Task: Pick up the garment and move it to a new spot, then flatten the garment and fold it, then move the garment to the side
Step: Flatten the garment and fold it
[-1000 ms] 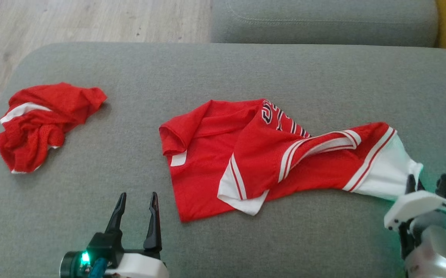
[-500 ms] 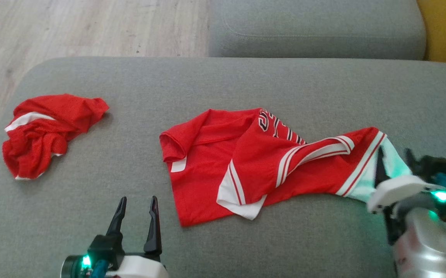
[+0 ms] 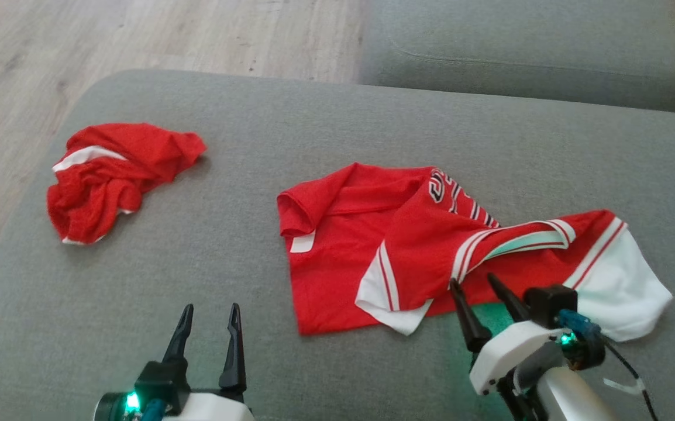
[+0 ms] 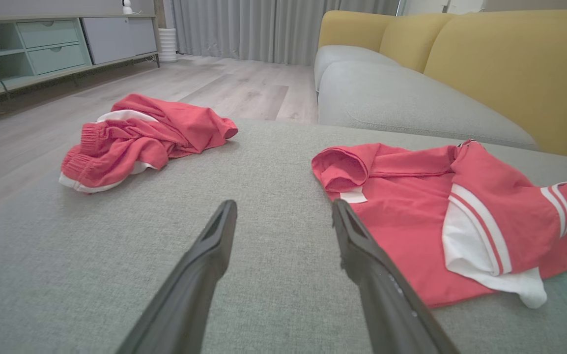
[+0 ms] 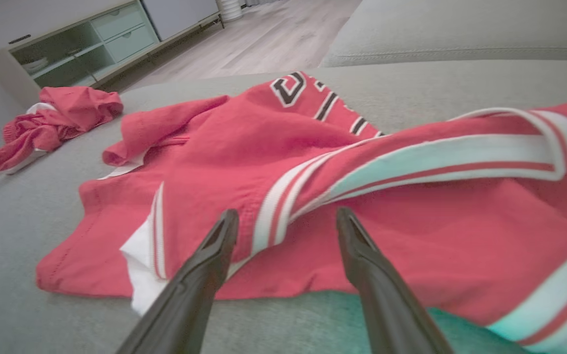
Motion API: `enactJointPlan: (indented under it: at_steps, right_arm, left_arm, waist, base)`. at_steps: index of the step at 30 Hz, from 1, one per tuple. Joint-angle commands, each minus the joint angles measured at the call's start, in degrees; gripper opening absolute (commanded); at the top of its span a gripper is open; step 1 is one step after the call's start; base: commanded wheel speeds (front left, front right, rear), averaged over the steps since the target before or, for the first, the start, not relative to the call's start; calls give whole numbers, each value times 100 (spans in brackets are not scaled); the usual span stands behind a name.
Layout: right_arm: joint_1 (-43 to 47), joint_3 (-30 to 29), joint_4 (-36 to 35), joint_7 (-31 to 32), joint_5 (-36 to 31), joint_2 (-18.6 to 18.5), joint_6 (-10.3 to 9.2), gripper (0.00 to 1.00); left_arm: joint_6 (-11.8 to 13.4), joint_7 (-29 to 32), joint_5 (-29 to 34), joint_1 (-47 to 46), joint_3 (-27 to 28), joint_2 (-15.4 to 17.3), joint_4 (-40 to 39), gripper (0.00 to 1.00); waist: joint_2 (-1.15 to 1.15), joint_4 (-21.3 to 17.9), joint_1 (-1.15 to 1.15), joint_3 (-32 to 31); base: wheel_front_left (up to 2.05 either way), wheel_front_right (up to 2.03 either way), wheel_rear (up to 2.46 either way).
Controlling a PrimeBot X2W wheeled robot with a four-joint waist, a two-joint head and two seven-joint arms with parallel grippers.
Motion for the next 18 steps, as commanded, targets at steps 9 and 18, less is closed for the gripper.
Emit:
enactJointPlan:
  at_steps: [9, 18]
  right_arm:
    - [-215, 340, -266, 548, 54, -14, 37, 100]
    - [-654, 397, 315, 627, 0, -14, 37, 100]
  left_arm:
    - [-29, -80, -19, -254, 158, 43, -143, 100]
    - [-51, -90, -11, -283, 144, 11, -98, 100]
  waist:
    - [0, 380, 0, 124]
    - [0, 583, 0, 219]
  base:
    - [0, 0, 0]
    - [0, 0, 0]
